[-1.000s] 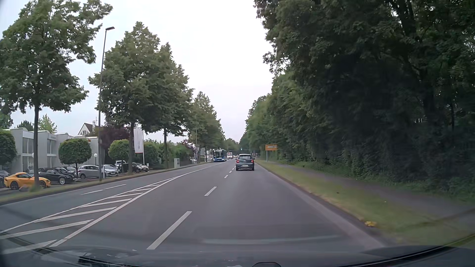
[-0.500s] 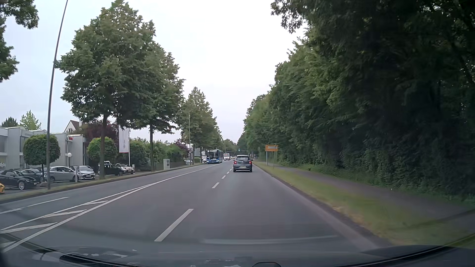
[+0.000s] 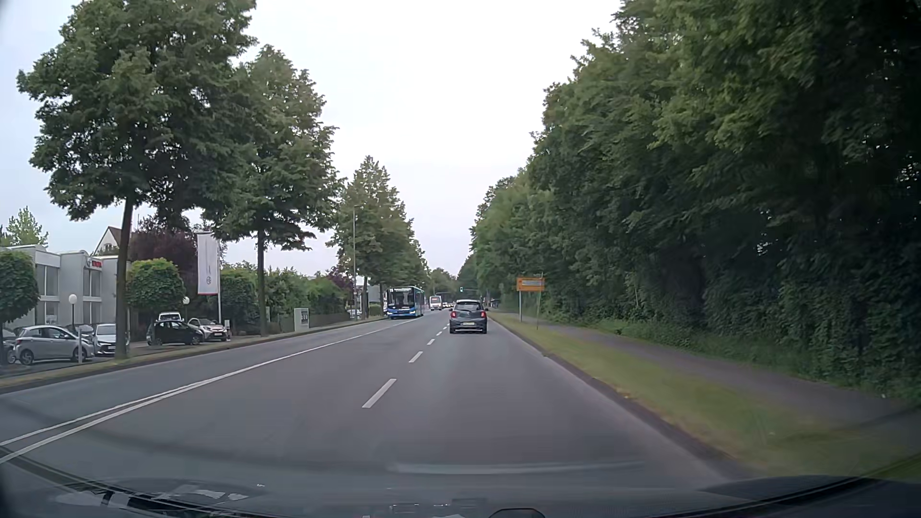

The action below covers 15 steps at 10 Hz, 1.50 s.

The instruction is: Follow the waypoints while adhering to traffic rules and regulations

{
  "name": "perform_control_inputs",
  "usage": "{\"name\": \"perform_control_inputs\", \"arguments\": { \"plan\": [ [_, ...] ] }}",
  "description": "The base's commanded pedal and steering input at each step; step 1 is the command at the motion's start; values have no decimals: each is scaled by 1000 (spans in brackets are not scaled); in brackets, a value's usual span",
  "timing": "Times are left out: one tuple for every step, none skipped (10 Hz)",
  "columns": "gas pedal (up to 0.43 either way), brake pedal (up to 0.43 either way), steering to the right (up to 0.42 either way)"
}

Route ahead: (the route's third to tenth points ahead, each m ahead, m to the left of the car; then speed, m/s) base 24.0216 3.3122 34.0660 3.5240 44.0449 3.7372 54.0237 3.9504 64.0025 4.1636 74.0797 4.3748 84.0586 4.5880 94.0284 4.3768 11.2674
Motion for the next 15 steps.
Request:
{"name": "perform_control_inputs", "arguments": {
  "plan": [
    [150,0,-5],
    [150,0,-6],
    [150,0,-6],
    [150,0,-5],
    [150,0,-5],
    [150,0,-5],
    [150,0,-5],
    [150,0,-5],
    [150,0,-5],
    [138,0,-5],
    [138,0,-4],
    [138,0,-4],
    [138,0,-4],
    [138,0,0],
    [138,0,0]
  ]
}}
